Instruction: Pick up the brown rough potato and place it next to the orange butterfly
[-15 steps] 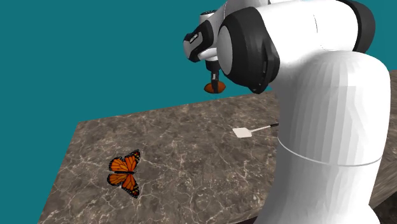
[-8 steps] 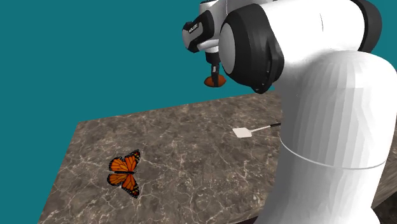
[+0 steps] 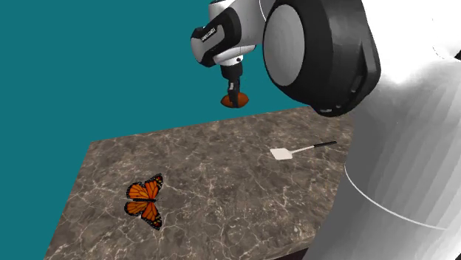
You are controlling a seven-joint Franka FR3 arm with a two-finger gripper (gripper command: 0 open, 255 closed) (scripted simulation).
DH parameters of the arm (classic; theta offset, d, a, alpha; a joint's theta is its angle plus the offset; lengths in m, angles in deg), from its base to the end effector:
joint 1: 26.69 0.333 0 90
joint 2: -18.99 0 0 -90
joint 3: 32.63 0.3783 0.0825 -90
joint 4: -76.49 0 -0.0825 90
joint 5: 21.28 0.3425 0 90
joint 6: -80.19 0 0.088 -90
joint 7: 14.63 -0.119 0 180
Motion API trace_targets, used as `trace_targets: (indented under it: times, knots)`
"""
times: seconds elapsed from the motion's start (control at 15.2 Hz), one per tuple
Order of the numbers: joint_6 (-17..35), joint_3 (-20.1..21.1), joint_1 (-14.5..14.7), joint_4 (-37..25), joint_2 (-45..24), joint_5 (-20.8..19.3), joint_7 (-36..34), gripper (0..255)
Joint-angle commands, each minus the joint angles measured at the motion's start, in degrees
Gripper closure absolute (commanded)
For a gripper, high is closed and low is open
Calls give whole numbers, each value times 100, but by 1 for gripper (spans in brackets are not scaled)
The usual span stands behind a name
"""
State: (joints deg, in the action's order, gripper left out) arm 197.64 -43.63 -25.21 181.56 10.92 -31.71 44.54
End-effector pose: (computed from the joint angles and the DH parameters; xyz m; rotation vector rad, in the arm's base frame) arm 0.5699 -0.1011 0.5279 2.6159 1.3409 -0.0658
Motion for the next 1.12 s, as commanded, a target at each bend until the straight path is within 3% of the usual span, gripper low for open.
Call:
trace_targets:
  times: [0.0,0.53,1.06]
  knots:
    - [34,87,143,330,254,-91,-277,255]
    - [-87,579,688,1071,906,-268,-1381,255]
    - [-316,1160,1216,1386,1223,-254,-2460,255]
